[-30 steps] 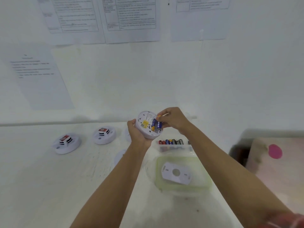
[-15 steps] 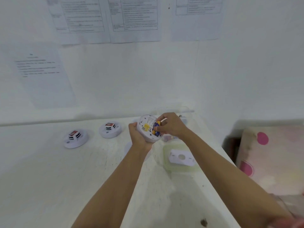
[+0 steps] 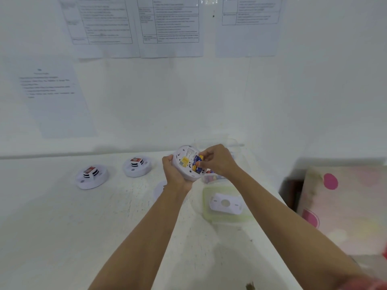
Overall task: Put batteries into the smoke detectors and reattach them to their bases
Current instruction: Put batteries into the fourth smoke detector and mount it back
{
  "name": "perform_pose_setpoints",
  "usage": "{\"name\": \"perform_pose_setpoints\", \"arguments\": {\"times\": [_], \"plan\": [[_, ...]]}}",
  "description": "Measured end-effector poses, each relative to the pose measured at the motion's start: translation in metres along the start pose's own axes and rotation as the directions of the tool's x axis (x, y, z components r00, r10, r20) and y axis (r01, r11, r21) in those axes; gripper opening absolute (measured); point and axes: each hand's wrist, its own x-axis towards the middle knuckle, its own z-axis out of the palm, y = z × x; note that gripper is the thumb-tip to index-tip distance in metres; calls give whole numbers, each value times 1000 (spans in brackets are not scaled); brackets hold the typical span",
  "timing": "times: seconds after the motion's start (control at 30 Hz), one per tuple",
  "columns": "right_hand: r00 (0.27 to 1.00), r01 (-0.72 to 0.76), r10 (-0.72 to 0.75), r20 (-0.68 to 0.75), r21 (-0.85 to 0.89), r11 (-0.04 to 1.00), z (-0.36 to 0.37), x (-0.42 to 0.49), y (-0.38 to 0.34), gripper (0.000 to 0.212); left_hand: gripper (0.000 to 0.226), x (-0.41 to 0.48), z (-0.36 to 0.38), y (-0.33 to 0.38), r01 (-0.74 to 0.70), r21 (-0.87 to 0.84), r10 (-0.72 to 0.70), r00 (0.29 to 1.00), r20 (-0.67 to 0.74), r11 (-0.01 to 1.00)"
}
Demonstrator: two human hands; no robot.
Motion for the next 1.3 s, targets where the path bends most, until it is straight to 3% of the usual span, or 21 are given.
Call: {"name": "perform_pose_setpoints", "arguments": {"times": [0.33, 0.6, 0.73, 0.87, 1.3], "plan": [[994, 110, -111, 8, -227, 968, 10, -7, 14, 29, 44, -1, 7, -11, -42, -37, 41, 999, -30, 998], [981, 192, -188, 37, -216, 957, 15, -14, 22, 26, 45, 9, 6, -13, -75, -2, 75, 995, -59, 997], [970, 224, -209, 120, -122, 967, 6, -16, 20, 47, 45, 13, 4, -5, -96, 41, 98, 992, -73, 995], [975, 197, -178, 135, -141, 970, -3, -10, 12, 54, 46, 10, 7, -1, -97, 30, 99, 993, -65, 995], [1000, 5, -5, 23, -15, 1000, -15, -39, 24, 32, 36, -6, -12, -12, 1, 82, 8, 994, -106, 997]]}}
